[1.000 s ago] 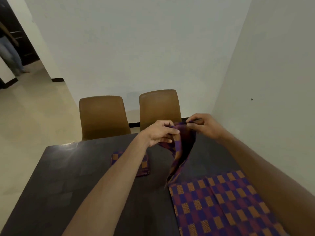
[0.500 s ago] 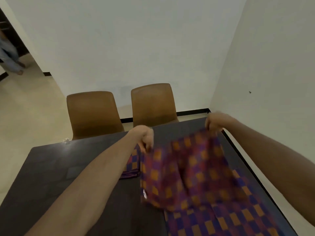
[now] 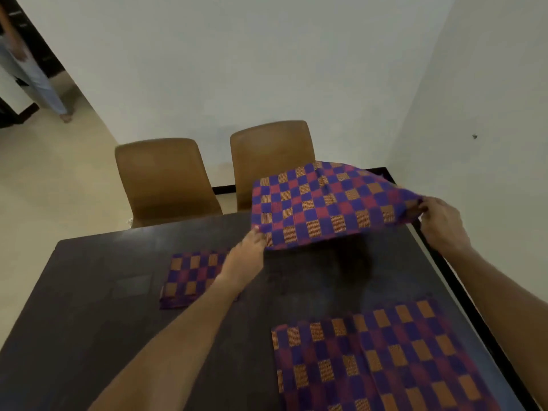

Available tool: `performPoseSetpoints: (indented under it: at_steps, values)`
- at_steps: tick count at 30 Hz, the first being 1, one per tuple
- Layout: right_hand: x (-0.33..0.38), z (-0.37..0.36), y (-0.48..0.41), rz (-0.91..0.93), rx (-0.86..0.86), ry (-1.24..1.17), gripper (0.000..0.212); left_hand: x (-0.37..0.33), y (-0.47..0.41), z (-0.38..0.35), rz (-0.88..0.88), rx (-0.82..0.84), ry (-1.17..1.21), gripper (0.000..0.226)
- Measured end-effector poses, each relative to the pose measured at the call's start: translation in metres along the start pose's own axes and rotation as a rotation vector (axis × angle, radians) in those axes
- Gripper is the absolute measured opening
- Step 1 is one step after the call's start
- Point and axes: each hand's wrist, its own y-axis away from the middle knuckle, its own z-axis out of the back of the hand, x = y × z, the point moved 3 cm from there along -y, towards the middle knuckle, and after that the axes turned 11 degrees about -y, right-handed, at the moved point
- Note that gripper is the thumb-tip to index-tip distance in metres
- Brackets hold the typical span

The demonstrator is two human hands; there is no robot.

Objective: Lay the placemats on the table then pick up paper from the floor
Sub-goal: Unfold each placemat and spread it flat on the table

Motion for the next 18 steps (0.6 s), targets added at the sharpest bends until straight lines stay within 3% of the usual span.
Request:
performPoseSetpoints:
  at_steps: [5,8,11,18]
  values:
    - [-0.084,-0.071,0.052,-0.137,0.311,0.118,0.023,-0.014,0.036,-0.103,-0.050,0.429,-0.033,0.049]
    - [-0.097,-0.097,0.076,-0.289,0.456,0.301,0.031,-0.017,0.045,-0.134,-0.071,0.677,-0.051,0.054]
    - [-0.094,-0.126,0.085,-0.334,0.605,0.211,0.038,-0.013,0.039,-0.144,-0.055,0.666,-0.095,0.052]
    - [-0.101,-0.140,0.069,-0.385,0.647,0.131,0.051,0.003,0.029,-0.146,-0.100,0.656,-0.264,0.045]
